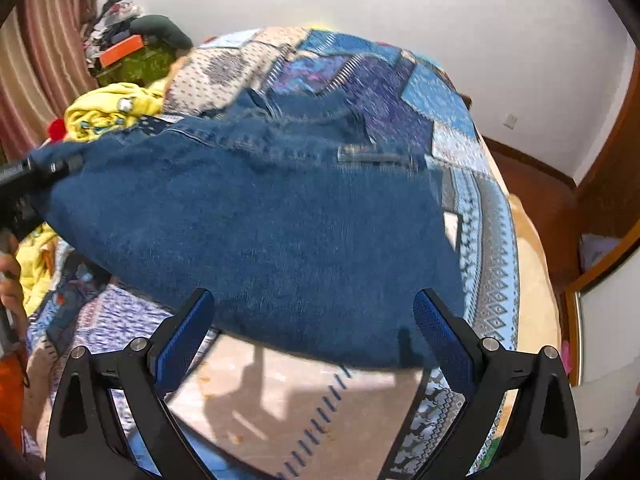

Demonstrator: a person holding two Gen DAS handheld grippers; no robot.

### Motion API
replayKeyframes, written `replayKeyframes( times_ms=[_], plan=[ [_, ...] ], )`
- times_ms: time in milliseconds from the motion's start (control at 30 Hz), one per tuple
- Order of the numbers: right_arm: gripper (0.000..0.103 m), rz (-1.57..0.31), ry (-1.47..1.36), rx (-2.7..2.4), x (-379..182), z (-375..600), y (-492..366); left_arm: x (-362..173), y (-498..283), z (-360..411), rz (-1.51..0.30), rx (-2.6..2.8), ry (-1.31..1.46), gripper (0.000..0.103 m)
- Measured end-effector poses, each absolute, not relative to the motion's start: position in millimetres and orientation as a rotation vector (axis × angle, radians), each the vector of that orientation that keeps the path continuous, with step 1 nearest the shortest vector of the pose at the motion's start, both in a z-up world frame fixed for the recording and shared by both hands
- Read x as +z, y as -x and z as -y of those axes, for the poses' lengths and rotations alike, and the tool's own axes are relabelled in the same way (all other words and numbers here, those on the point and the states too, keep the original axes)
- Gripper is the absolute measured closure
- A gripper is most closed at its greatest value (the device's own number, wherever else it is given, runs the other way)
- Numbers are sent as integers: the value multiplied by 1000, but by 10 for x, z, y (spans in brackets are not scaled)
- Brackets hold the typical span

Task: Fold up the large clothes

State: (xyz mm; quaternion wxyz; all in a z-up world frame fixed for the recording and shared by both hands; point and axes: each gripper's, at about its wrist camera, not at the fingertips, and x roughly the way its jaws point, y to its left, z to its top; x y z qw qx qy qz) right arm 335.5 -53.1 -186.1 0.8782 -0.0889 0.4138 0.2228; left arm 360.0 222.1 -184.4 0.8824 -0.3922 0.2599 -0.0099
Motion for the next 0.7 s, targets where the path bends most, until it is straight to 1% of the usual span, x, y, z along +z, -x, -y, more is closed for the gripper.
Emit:
replayKeyframes(
  times_ms=[133,233,400,533,600,700],
  plan=[
    [4,-830,177,541,-1735,234,-3272,-1439,-3409,-2245,-470,14,711,81],
    [4,-855,190,607,-1793,-101,-3283,-1317,-3328,-2215,-462,40,628,81],
    [4,-979,223,697,-2152,-631,-3399,-1457,-3166,-2290,-496,34,614,81],
    [4,-1090,176,720,-2465,-739,-3519,-1631,-3238,-2280,-544,48,605,81],
    [3,-1096,154,730,-2499,-701,-3552,-1597,-3280,-2253,-545,44,595,81],
    [4,-1096,127,721,-2401,-533,-3572,-1447,-3341,-2107,-543,16,540,81]
  ],
)
